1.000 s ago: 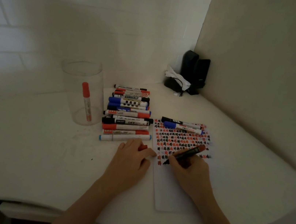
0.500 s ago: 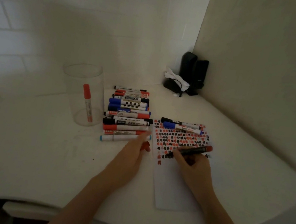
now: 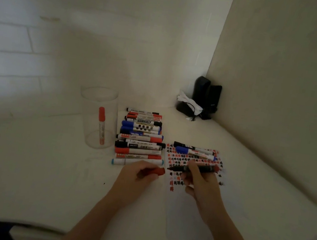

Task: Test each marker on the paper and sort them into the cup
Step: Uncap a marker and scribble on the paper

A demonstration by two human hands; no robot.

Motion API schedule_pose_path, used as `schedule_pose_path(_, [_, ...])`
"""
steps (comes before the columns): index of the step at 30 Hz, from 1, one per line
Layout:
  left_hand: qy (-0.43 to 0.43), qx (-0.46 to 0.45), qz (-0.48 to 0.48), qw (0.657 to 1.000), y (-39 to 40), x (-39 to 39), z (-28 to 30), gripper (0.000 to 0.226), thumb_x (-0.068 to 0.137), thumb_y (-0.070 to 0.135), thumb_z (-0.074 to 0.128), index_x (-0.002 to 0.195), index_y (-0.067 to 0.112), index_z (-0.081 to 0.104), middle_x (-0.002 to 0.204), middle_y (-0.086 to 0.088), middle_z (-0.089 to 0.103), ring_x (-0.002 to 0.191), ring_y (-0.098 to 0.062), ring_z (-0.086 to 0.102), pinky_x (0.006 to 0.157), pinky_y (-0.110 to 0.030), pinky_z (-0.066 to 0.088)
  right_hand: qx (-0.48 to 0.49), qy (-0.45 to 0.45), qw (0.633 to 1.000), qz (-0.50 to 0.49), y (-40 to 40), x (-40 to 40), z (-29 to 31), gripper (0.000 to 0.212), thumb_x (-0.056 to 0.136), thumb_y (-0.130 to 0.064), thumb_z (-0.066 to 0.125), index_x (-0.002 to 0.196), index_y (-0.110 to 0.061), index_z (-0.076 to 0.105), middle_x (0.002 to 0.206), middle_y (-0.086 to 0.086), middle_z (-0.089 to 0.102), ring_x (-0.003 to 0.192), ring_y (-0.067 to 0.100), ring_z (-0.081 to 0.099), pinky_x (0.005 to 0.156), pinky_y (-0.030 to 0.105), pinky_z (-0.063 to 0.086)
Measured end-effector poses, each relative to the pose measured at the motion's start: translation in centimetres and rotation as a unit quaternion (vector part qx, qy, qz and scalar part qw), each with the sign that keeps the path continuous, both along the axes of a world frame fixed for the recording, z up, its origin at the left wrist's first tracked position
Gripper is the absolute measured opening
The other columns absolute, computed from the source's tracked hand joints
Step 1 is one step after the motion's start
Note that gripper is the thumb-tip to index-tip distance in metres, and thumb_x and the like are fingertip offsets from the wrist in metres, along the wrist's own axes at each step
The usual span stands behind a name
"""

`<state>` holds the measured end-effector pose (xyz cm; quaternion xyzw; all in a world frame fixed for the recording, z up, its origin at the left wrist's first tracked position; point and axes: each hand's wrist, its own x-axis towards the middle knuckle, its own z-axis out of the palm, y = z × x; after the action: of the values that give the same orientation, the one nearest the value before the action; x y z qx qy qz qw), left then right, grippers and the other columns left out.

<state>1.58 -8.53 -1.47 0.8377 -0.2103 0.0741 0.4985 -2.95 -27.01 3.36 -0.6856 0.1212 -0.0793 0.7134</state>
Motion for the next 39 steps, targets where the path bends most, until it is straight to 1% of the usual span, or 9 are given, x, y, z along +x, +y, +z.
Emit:
schedule_pose_path(7, [0.004,-0.007,0.001,1.0,0.0,0.1,0.1,0.021,0.087,0.023,0.067,0.105,0.033,0.064,0.101,0.021,0.062,0.098,0.009,0.055,0.085,-0.005,0.041,-0.029,0.019,0.999,0.002,0.9,0.0,-0.6,0.027,0.093,-0.032,0.057,0.089,-0.006,0.066,0.068,0.004,0.068,0.061,0.013,0.057,0.053,0.026,0.042])
schedule_pose_path(12, [0.009,-0.022,-0.013,1.0,0.2,0.2,0.1,0.022,0.086,0.024,0.068,0.104,0.035,0.064,0.102,0.018,0.065,0.097,0.005,0.058,0.085,-0.009,0.043,-0.026,0.015,1.0,0.003,0.7,0.3,-0.3,0.023,0.092,-0.029,0.058,0.091,-0.008,0.066,0.069,0.004,0.069,0.059,0.012,0.055,0.053,0.025,0.042])
schedule_pose_path(17, [0.022,-0.042,-0.009,0.999,0.3,0.3,0.2,0.022,0.086,0.023,0.069,0.107,0.027,0.069,0.104,0.015,0.066,0.098,0.005,0.058,0.086,-0.008,0.043,-0.05,0.008,0.999,0.004,1.4,0.5,-0.7,0.022,0.089,-0.029,0.063,0.085,-0.008,0.069,0.068,0.006,0.068,0.055,0.011,0.055,0.047,0.021,0.042])
schedule_pose_path(23, [0.051,-0.068,-0.019,0.996,0.2,0.2,0.5,0.019,0.088,0.02,0.067,0.106,0.024,0.069,0.094,0.009,0.068,0.079,-0.001,0.064,0.074,-0.012,0.05,-0.029,0.003,0.999,0.026,2.1,0.8,-1.2,0.026,0.088,-0.027,0.065,0.089,-0.001,0.07,0.07,0.009,0.069,0.055,0.01,0.058,0.049,0.018,0.046])
schedule_pose_path(28, [0.066,-0.126,-0.016,0.99,0.6,-0.2,0.7,0.025,0.086,0.011,0.067,0.096,0.035,0.066,0.082,0.009,0.068,0.073,-0.004,0.064,0.069,-0.017,0.052,-0.021,-0.005,1.0,0.013,3.7,1.4,-1.3,0.022,0.085,-0.025,0.068,0.087,-0.003,0.071,0.066,0.006,0.069,0.056,0.01,0.059,0.05,0.019,0.047])
schedule_pose_path(31, [0.064,-0.156,-0.013,0.986,0.8,-0.3,0.8,0.028,0.086,0.009,0.067,0.095,0.035,0.066,0.081,0.01,0.068,0.073,-0.004,0.064,0.069,-0.018,0.052,-0.032,-0.004,0.999,-0.005,4.5,1.9,-1.3,0.02,0.084,-0.025,0.07,0.081,-0.006,0.071,0.063,0.004,0.069,0.056,0.011,0.061,0.054,0.021,0.05])
schedule_pose_path(35, [0.079,-0.169,-0.026,0.982,0.7,-0.3,1.0,0.027,0.086,0.009,0.066,0.097,0.034,0.067,0.084,0.01,0.07,0.076,-0.005,0.066,0.07,-0.017,0.052,-0.035,0.024,0.998,0.044,3.7,1.8,-0.4,0.031,0.081,-0.034,0.07,0.084,-0.003,0.07,0.064,0.006,0.066,0.056,0.013,0.058,0.052,0.024,0.046])
schedule_pose_path(37, [0.076,-0.166,-0.021,0.983,0.6,-0.3,0.9,0.028,0.085,0.01,0.068,0.096,0.036,0.066,0.09,0.018,0.07,0.085,-0.001,0.065,0.074,-0.014,0.051,-0.043,0.03,0.997,0.064,2.3,1.4,0.3,0.036,0.081,-0.041,0.066,0.088,-0.006,0.071,0.068,0.005,0.067,0.058,0.013,0.058,0.055,0.025,0.048])
schedule_pose_path(39, [0.068,-0.173,-0.002,0.983,0.7,-0.3,0.9,0.029,0.083,0.008,0.07,0.097,0.033,0.066,0.096,0.029,0.067,0.095,0.006,0.062,0.078,-0.007,0.046,-0.063,0.023,0.996,0.064,1.0,1.0,0.8,0.026,0.085,-0.037,0.063,0.09,-0.012,0.071,0.071,0.002,0.07,0.062,0.013,0.06,0.059,0.023,0.051])
